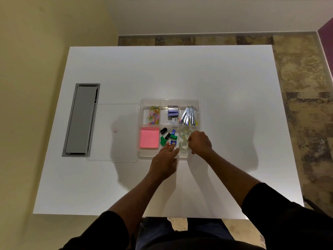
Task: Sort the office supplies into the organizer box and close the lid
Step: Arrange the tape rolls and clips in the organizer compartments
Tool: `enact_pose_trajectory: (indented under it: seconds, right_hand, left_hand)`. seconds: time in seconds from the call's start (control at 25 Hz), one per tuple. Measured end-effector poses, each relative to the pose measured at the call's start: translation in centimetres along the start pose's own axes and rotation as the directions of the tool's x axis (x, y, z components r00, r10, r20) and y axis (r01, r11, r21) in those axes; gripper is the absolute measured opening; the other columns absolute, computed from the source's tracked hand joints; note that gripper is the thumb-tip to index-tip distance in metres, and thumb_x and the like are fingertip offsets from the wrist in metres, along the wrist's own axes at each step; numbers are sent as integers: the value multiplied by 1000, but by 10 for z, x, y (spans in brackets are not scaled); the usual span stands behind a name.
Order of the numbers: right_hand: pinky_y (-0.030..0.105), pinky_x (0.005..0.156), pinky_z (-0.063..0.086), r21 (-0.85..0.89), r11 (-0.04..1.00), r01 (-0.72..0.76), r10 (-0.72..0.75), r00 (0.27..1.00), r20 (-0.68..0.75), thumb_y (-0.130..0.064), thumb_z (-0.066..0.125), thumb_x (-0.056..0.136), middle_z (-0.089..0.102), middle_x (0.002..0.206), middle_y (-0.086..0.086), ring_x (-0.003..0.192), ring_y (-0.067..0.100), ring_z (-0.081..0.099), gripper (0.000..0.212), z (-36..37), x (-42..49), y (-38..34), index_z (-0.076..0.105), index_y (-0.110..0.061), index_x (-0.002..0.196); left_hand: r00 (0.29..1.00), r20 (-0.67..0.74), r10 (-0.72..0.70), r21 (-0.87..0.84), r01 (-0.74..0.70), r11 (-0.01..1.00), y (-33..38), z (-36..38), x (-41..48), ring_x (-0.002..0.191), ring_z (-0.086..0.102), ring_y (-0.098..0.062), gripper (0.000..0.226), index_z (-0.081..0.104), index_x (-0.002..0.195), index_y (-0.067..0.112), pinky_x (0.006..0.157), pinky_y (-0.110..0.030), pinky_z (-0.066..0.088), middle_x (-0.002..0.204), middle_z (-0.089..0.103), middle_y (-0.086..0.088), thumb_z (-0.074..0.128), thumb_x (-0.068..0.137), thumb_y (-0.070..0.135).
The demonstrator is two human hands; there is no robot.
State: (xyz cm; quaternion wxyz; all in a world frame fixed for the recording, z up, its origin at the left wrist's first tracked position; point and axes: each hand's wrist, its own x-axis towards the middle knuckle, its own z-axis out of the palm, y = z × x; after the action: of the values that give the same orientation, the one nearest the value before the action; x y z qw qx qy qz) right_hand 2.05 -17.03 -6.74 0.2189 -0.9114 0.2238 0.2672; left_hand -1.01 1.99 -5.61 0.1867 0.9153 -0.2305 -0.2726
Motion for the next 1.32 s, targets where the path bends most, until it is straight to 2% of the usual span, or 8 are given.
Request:
enact_pose_trajectory:
  seconds: [0.28,0.56,0.64,0.76,0.84,0.96,1.12,1.32]
  right_hand:
    - [41,72,67,48,996,-69,70,997,-24,-7,74,89,77,77,11,68,27,78,4,-4,0,0,70,-6,89]
    - [48,75,68,421,880,-219,226,974,34,4,58,94,68,69,13,62,30,78,6,-6,-9,-7,60,-1,91]
    - [50,76,67,497,834,-240,260,965,31,7,57,93,69,81,15,65,32,79,11,-4,-10,-9,62,1,101]
    - [46,79,67,577,780,-243,291,957,11,4,59,98,70,115,20,79,34,80,39,-2,-13,-14,60,-1,137]
    - [43,78,67,598,775,-204,270,963,-22,1,57,102,67,134,19,86,35,79,44,-2,-15,-16,56,-3,145]
    - [39,73,67,599,784,-164,224,974,-28,-1,55,104,67,137,16,87,33,79,43,0,-15,-14,56,-6,146]
    - [26,53,56,600,783,-163,200,980,6,2,55,103,68,136,15,67,24,76,44,0,-13,-10,56,-7,146]
    - [22,50,54,614,769,-175,187,981,45,1,56,103,67,136,14,63,19,74,46,-2,-11,-7,53,-7,149]
  left_hand:
    - [1000,-4,0,-2,0,1000,0,-3,1,160,26,-32,54,48,153,17,118,-53,47,166,42,-9,61,101,17]
    - [1000,-7,0,5,0,1000,-1,-1,2,159,28,-32,54,49,153,17,116,-53,49,165,43,-9,63,100,16]
    - [1000,-8,1,6,-1,1000,-1,-1,2,159,28,-32,54,49,152,17,116,-53,49,165,44,-9,63,100,17]
    - [1000,-8,-1,6,1,1000,-2,-1,2,159,28,-32,54,49,153,17,117,-52,48,165,43,-9,63,101,18]
    - [1000,-9,-4,4,4,1000,-2,-1,3,159,28,-31,54,49,153,17,118,-52,48,165,43,-9,63,101,19]
    - [1000,-4,-5,2,5,1000,-1,-1,2,159,28,-31,54,49,153,18,119,-52,47,165,43,-8,63,101,18]
    - [1000,-12,6,-1,-6,1000,1,-4,1,159,28,-32,53,50,153,16,118,-52,47,165,43,-9,62,101,16]
    - [1000,-8,-3,-9,3,1000,-1,-5,1,159,30,-32,53,50,152,16,117,-53,48,164,45,-9,63,101,16]
